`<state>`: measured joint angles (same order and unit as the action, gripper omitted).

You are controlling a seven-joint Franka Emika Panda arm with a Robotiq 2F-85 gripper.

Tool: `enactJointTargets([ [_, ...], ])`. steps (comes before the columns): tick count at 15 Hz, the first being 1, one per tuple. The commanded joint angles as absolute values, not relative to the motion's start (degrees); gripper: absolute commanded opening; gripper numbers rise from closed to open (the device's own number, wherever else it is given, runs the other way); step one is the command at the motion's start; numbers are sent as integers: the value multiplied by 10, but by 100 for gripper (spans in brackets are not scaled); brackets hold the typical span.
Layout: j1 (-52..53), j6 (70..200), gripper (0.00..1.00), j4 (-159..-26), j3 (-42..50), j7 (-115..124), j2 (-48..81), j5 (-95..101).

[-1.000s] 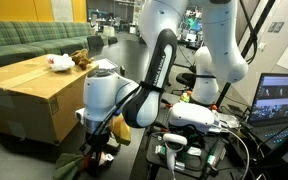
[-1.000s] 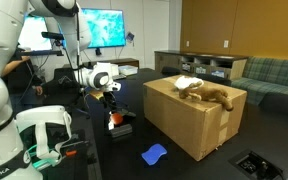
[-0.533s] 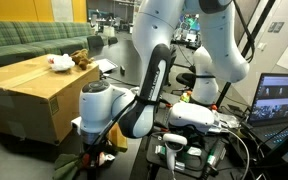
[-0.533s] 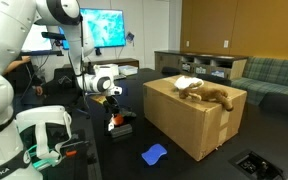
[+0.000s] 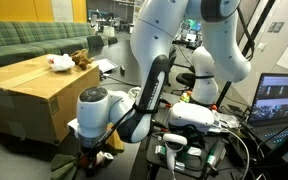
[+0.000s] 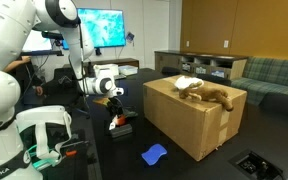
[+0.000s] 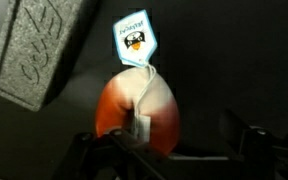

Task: Swap the things on the box with the things on the table

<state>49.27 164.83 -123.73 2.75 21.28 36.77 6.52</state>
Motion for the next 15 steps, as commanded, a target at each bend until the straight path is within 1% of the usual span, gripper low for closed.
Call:
enactJointTargets([
  [1,513,1642,52,-1217,54,220,382,78],
  [3,514,1635,37,-1217,59,217,380,77],
  [5,514,1632,23,-1216,63,216,379,77],
  [8,503,1617,0,-1216,56,208,371,74],
  [10,498,1608,0,-1216,52,204,363,74],
  [11,496,1601,3,-1216,51,202,357,75],
  [15,459,1544,2,-1225,24,165,305,69],
])
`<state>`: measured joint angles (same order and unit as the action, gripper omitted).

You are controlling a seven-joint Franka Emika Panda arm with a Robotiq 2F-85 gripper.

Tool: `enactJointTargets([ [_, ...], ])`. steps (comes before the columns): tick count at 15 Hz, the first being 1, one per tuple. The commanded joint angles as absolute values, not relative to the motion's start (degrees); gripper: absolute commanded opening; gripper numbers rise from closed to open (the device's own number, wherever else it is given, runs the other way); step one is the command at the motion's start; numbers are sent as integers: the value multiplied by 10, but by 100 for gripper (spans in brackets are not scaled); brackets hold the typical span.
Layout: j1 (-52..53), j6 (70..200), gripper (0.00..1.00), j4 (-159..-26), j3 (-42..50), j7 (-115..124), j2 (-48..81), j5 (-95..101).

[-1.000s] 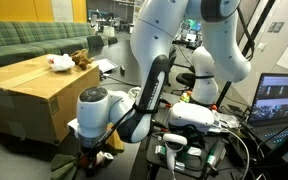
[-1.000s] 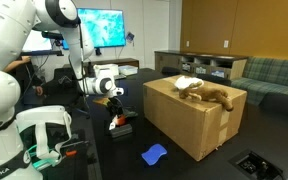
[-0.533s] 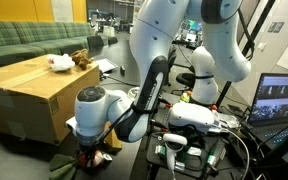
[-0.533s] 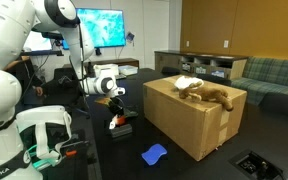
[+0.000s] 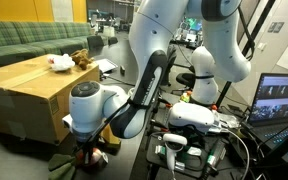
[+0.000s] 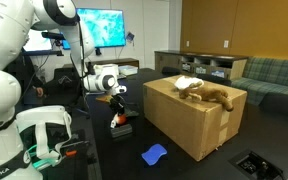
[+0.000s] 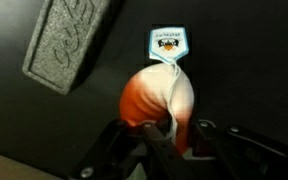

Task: Swap the things on the box with the things on the table

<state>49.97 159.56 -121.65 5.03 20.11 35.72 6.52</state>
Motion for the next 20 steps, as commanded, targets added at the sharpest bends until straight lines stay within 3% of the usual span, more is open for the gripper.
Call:
enactJointTargets([
  [1,439,1515,2,-1230,10,147,279,63],
  [11,260,1277,2,-1168,-88,169,85,28],
  [20,215,1312,2,-1045,-92,346,108,122],
])
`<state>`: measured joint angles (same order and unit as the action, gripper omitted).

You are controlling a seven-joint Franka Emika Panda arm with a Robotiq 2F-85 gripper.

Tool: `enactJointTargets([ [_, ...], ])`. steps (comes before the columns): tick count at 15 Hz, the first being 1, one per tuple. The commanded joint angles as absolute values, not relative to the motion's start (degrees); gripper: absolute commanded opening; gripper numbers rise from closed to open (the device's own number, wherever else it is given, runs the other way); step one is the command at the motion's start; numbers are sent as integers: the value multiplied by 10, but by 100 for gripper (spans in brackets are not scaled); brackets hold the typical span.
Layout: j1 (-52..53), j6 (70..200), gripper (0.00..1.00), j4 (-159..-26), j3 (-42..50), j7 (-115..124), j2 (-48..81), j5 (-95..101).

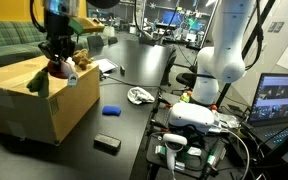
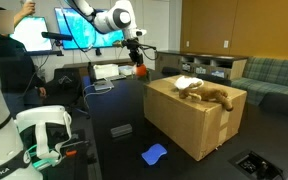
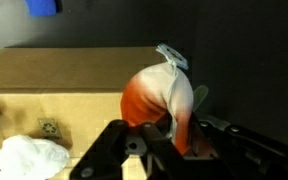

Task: Swap the things on the box with the things on the table

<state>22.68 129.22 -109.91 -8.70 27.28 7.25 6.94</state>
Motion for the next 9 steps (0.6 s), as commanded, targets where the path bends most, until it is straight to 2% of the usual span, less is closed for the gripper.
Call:
enactJointTargets([
  [1,214,1313,2,-1025,-90,362,124,135],
  [9,234,1321,2,-856,-43,419,301,196],
])
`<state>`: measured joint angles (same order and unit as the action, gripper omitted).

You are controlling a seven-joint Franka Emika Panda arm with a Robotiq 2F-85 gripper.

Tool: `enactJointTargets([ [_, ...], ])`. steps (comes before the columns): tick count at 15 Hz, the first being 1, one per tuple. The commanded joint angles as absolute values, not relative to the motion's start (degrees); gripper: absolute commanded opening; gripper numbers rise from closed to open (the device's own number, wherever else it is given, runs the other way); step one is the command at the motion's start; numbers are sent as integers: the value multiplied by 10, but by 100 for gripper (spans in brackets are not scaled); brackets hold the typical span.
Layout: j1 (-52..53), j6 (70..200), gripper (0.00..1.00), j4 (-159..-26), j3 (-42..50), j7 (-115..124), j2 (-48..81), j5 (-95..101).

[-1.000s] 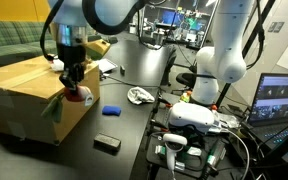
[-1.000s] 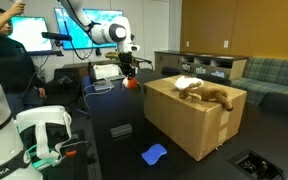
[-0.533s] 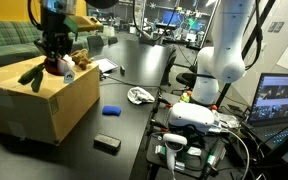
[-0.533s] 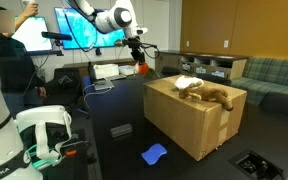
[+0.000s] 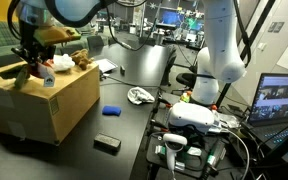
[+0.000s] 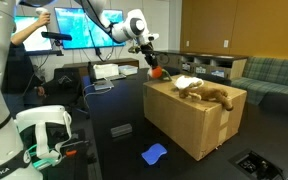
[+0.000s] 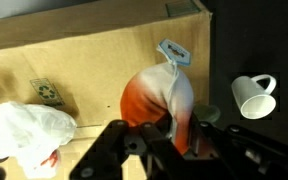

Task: Swap the things on the box with the things on the table

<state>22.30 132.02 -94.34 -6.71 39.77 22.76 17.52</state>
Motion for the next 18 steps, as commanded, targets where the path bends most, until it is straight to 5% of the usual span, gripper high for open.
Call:
enactJointTargets([
  [1,236,1319,2,-838,-32,425,320,196],
  [11,245,1296,3,-753,6,424,390,178],
  [12,248,1293,35,-757,9,426,384,181],
  [14,249,1292,40,-764,10,427,375,183],
  [18,253,1304,72,-808,14,433,328,191],
])
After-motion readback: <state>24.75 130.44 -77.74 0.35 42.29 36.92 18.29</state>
